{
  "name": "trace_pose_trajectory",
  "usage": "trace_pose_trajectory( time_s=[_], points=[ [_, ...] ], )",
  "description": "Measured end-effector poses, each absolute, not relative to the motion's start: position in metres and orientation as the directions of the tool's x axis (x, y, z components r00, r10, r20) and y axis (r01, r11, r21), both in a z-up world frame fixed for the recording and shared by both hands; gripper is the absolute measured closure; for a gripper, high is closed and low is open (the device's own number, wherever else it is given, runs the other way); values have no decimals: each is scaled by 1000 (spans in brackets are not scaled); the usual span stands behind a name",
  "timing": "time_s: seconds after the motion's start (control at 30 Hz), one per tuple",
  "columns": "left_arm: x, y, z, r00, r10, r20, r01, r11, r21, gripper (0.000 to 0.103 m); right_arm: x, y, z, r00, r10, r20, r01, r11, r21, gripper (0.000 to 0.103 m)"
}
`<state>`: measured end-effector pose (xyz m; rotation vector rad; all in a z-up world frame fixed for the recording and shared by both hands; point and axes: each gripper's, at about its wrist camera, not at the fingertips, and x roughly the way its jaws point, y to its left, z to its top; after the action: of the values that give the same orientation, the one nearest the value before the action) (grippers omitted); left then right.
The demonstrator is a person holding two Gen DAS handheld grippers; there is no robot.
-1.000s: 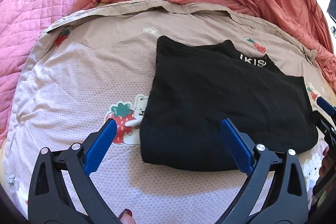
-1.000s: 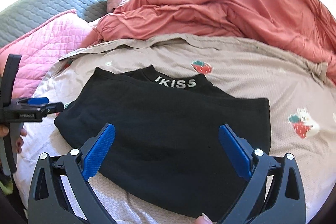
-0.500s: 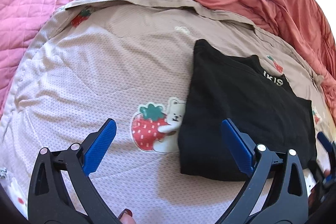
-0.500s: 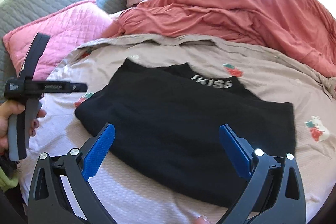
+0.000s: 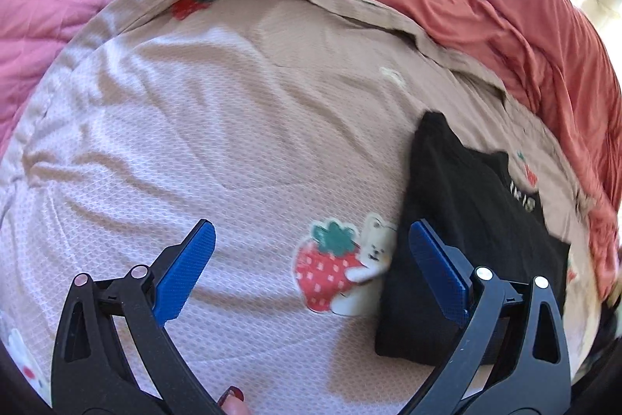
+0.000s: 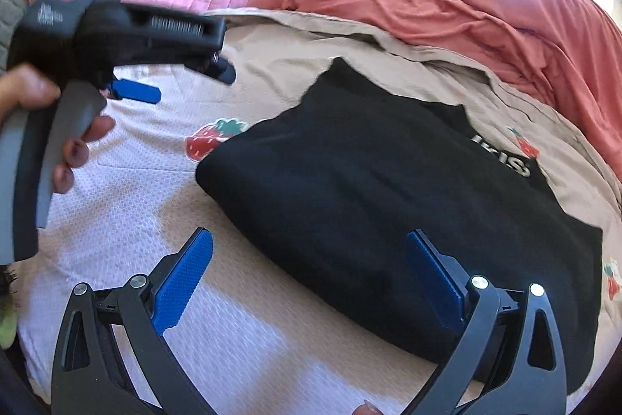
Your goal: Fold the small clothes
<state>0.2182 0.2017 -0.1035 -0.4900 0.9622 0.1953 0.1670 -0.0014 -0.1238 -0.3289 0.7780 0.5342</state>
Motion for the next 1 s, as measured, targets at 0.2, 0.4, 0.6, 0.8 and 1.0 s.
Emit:
trace_pose_trajectory(
  time_s=[0.2,0.4,0.6,0.8,1.0],
  points=[
    [219,219,-115,558,-90,-825,-424,823,-377,10,177,31,-140,600,263,-756,-594,779,-200,4],
    [223,210,-126,545,-134,-828,-410,819,-402,10,183,44,-148,655,194,-730,-573,758,-312,20],
    [254,194,-131,522,-263,-812,-336,811,-478,10,187,28,-137,671,255,-696,-572,775,-268,71],
    [290,174,-139,457,-381,-804,-301,784,-543,10,189,4,-122,664,336,-668,-579,796,-174,90],
    [321,151,-145,418,-500,-759,-273,727,-630,10,184,-5,-118,647,374,-665,-598,789,-139,92]
  ],
)
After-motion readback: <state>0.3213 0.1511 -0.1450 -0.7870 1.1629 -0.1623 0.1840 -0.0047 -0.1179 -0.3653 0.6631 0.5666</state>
